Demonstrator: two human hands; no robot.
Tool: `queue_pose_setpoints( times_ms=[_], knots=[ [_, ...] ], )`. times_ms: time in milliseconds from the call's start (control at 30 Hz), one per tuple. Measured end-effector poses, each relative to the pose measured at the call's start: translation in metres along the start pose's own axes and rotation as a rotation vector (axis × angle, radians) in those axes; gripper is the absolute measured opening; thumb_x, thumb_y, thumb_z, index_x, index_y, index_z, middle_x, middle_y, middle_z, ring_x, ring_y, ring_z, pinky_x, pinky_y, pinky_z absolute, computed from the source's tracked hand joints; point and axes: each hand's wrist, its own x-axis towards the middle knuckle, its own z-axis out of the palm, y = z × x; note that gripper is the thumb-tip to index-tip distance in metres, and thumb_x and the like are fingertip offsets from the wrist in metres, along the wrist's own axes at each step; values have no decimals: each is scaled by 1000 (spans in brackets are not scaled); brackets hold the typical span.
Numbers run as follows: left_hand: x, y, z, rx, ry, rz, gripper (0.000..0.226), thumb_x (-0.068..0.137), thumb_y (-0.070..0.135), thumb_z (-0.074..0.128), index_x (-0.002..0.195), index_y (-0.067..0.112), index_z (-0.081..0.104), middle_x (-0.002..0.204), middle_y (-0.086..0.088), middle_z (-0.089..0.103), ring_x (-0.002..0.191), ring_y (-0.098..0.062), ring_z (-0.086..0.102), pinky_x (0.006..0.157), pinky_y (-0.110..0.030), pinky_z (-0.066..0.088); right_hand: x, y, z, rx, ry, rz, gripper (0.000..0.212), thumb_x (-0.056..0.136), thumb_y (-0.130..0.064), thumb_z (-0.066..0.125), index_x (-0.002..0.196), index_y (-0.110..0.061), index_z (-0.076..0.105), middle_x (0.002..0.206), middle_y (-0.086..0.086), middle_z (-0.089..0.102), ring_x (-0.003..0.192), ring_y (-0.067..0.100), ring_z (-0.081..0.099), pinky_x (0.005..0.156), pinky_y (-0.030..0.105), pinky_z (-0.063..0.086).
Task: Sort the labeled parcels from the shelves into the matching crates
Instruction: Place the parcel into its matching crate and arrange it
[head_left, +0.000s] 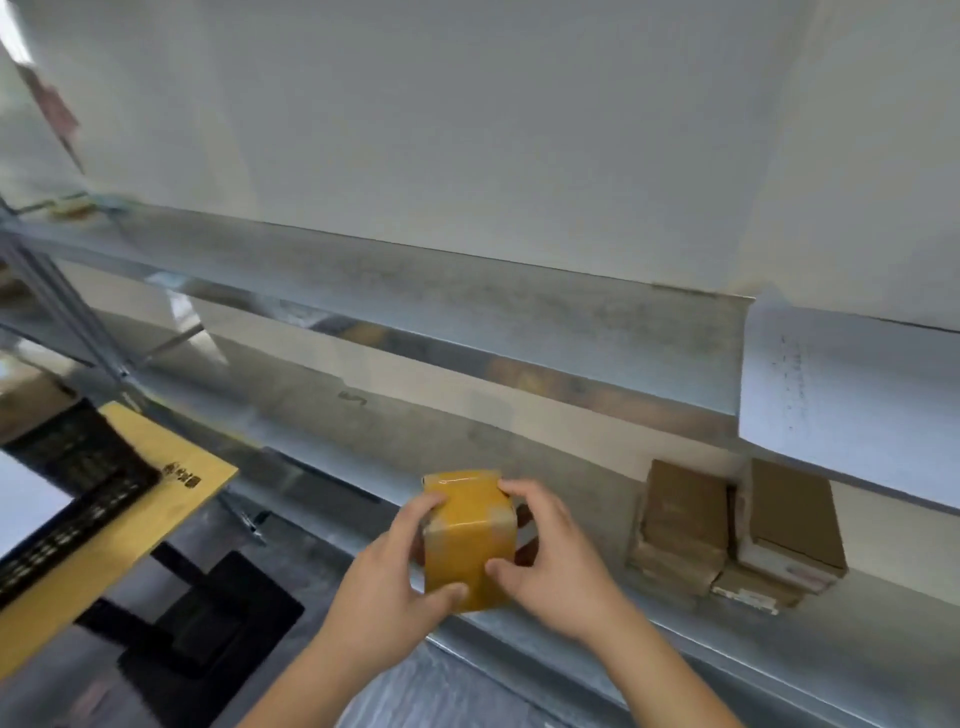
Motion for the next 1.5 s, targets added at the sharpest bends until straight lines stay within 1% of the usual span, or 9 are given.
queue_pose_setpoints(
  times_ms=[167, 267, 433, 533, 667, 900, 1100, 1333, 1500],
  knots=[
    [-37, -39, -45, -211, 163, -74, 27, 92, 59, 47, 106, 35, 44, 73, -1, 61, 55, -11, 52, 56, -33, 43, 12, -40, 64, 186, 16, -60, 28, 85, -62, 59, 93, -37, 50, 90, -13, 62, 75, 3, 58, 69, 29, 49],
    [-63, -67, -76, -215, 225, -131, 30, 94, 50, 57, 107, 30, 41, 78, 3, 68, 56, -15, 57, 59, -42, 49, 12, -66, 104, 195, -39, -62, 36, 81, -55, 70, 105, -41, 46, 91, -8, 62, 73, 8, 62, 72, 39, 55],
    [-113, -116, -132, -222, 235, -224, 95, 75, 27, 87, 136, 63, 23, 106, 29, 68, 102, 16, 60, 74, 1, 41, 11, -112, 166, 211, -225, -73, 94, 78, -5, 84, 131, -68, 38, 111, -2, 58, 96, 10, 68, 85, 35, 60],
    [-140, -138, -159, -157, 252, -221, 108, 75, 24, 86, 142, 69, 14, 118, 36, 59, 114, 13, 54, 89, -6, 42, 9, -142, 204, 130, -284, -155, 103, 78, -5, 86, 143, -64, 32, 128, -9, 57, 114, 8, 63, 90, 26, 58],
    [-175, -170, -188, -61, 297, -220, 86, 79, 25, 79, 137, 66, 31, 132, 32, 52, 119, 0, 53, 99, -28, 48, 3, -172, 251, 91, -302, -264, 98, 80, -8, 85, 147, -58, 35, 126, -28, 48, 120, 1, 57, 95, 21, 54],
    [-221, -217, -224, -63, 467, -216, 66, 78, 25, 82, 130, 48, 49, 131, 34, 52, 120, 11, 49, 90, -4, 40, 0, -207, 329, 142, -314, -432, 78, 79, -1, 83, 135, -49, 57, 120, -17, 48, 119, 10, 61, 97, 25, 54],
    [-251, -249, -249, -24, 589, -292, 68, 76, 26, 86, 115, 65, 46, 127, 48, 43, 123, 17, 43, 94, -3, 36, 11, -238, 377, 162, -368, -558, 71, 77, -3, 86, 131, -43, 62, 116, -18, 49, 114, 14, 63, 92, 23, 55],
    [-256, -287, -277, 30, 698, -407, 55, 75, 27, 87, 117, 42, 56, 126, 20, 61, 117, 3, 54, 97, -25, 47, 45, -258, 430, 197, -461, -618, 66, 75, 4, 85, 128, -31, 66, 118, -21, 47, 119, 11, 59, 92, 15, 52],
    [-238, -318, -310, 87, 693, -504, 47, 76, 25, 86, 115, 32, 60, 116, 23, 63, 107, 6, 56, 88, -13, 46, 89, -272, 474, 252, -543, -602, 66, 76, -4, 83, 125, -43, 61, 121, -23, 46, 125, 11, 56, 97, 24, 54]
  ],
)
